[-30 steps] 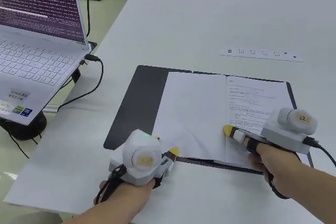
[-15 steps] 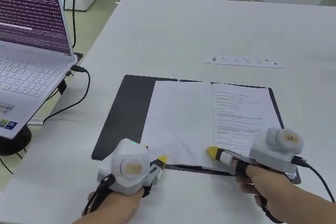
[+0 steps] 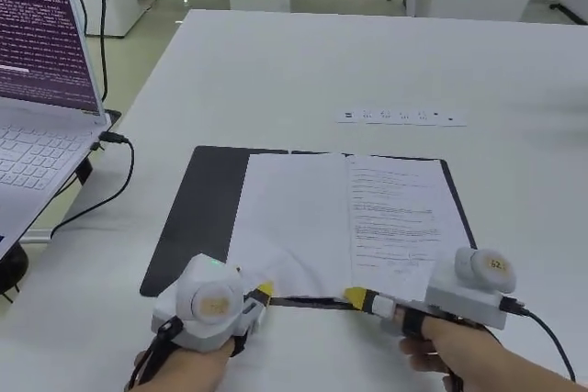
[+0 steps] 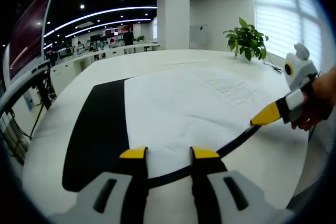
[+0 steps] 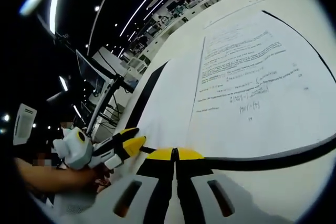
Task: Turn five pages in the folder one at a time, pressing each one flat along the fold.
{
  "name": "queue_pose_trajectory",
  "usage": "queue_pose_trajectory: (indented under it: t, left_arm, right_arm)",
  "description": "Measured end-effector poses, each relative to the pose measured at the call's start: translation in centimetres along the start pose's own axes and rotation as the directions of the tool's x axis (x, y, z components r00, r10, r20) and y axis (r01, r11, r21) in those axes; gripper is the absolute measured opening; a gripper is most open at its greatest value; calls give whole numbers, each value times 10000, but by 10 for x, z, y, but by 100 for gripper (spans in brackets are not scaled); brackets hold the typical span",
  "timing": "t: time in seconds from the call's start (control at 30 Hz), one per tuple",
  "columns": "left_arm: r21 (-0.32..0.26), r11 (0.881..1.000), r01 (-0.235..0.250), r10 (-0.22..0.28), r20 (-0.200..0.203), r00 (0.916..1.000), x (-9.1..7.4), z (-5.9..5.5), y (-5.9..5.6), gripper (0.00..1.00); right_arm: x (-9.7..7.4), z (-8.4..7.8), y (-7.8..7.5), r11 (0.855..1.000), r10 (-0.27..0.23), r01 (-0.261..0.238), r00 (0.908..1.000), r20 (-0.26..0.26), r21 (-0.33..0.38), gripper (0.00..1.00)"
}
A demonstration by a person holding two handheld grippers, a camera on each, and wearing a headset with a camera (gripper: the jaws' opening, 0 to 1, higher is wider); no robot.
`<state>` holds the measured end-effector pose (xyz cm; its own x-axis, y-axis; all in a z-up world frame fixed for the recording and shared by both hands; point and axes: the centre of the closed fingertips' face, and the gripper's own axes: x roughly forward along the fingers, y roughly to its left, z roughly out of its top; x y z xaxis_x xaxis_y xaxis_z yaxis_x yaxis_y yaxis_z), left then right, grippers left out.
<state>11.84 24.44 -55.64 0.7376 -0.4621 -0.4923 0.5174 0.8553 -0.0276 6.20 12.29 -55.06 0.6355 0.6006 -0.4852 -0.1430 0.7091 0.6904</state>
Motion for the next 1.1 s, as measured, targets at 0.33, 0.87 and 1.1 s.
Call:
queue_pose_trajectory:
  t: [0.33,0.87,1.1]
  left_arm:
    - [-103,9999,-27,25,-134,9999,0,0,0,31]
    - [-2707,9627,-19,-494,-1824,9820,-1,9,-8,42]
    - [-4361,8990,409,-1050,-1240,9867,-30,31,-19,43]
  right_arm:
    - [-26,-12,39,9976,667,-664,9977,-125,215,0]
    - [-82,23,62,9999,142,-140,9820,1883,-23,0]
    - [-107,47,49,9896,-728,1025,9618,2637,-1008,0]
